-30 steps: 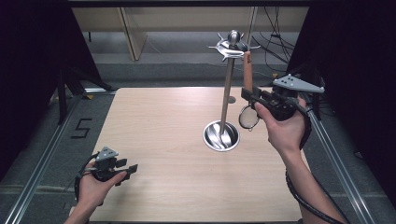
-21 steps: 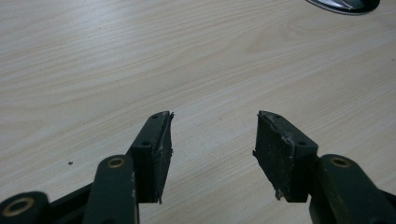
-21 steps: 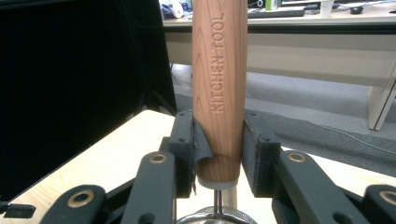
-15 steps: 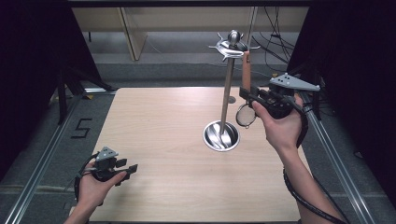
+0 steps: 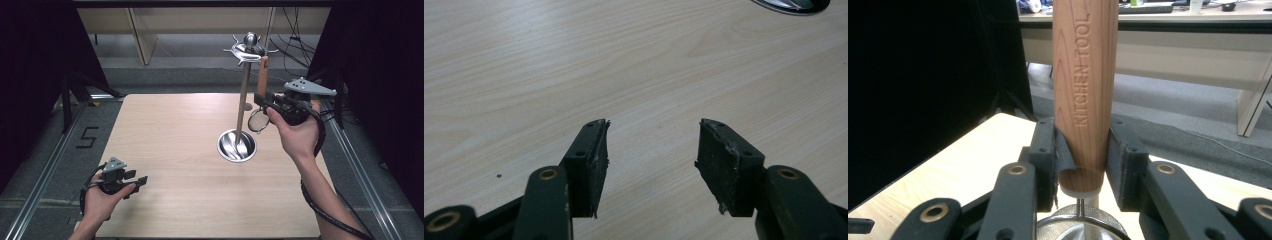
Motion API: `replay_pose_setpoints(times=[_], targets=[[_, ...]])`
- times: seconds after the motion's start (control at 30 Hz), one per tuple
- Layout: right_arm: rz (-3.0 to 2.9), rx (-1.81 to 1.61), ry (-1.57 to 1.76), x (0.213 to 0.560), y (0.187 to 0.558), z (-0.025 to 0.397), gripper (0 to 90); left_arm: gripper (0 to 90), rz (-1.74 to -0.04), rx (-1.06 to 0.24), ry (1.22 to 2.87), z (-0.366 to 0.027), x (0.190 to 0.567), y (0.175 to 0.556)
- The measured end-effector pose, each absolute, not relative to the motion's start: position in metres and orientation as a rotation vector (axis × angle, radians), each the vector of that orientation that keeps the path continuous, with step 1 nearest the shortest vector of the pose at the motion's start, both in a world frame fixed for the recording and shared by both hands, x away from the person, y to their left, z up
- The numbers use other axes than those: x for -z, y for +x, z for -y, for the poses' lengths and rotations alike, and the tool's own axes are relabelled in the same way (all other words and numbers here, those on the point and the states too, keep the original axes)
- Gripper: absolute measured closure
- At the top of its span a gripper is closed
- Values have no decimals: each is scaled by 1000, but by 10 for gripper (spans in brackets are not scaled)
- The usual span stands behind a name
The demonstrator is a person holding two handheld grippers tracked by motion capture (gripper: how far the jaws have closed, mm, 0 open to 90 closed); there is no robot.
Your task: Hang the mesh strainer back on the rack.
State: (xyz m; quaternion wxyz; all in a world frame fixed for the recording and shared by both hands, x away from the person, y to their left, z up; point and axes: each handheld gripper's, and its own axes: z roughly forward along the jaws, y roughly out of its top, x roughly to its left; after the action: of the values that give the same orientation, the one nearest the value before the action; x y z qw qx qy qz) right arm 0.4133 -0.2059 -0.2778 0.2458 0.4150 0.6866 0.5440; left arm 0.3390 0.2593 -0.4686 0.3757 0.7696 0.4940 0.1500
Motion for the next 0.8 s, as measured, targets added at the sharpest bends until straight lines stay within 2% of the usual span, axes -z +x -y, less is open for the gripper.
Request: replay_pose_setpoints(times=[0.8], targets=[[-1851,-1452,1125,282,422,197,689,451,-1262,-384,1964,-260,468,339]])
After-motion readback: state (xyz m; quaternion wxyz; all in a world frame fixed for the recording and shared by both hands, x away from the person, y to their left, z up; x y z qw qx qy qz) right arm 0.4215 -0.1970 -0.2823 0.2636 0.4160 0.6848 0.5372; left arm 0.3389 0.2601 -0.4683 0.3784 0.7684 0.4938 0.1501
